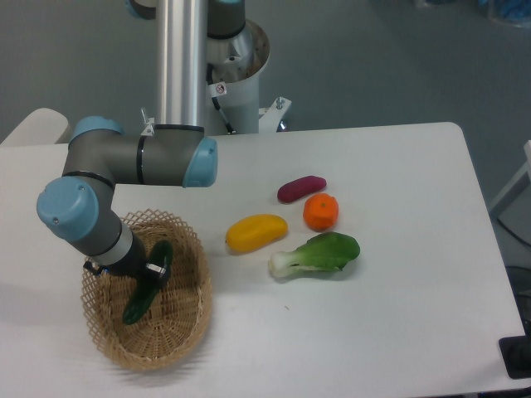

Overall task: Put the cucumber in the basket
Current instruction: 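Lower the cucumber onto the basket bottom and open the gripper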

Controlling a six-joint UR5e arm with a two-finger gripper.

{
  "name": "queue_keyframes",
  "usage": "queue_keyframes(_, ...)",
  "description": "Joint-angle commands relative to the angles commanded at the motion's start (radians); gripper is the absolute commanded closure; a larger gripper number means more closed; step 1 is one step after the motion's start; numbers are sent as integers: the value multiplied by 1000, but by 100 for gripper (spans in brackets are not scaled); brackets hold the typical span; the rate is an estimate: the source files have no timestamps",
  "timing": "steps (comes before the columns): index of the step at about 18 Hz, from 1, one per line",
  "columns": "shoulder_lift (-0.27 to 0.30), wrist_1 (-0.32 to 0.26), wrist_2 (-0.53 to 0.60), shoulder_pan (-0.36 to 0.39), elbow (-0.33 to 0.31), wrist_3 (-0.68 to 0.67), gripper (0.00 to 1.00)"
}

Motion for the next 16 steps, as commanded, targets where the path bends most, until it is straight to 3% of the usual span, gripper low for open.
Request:
queue_keyframes(3,-2,2,0,0,0,0,56)
queue_keyframes(8,0,2,15,0,12,0,3)
queue_keyframes(9,2,3,15,0,18,2,0)
queue_keyframes(16,9,-6,12,8,92,54,0)
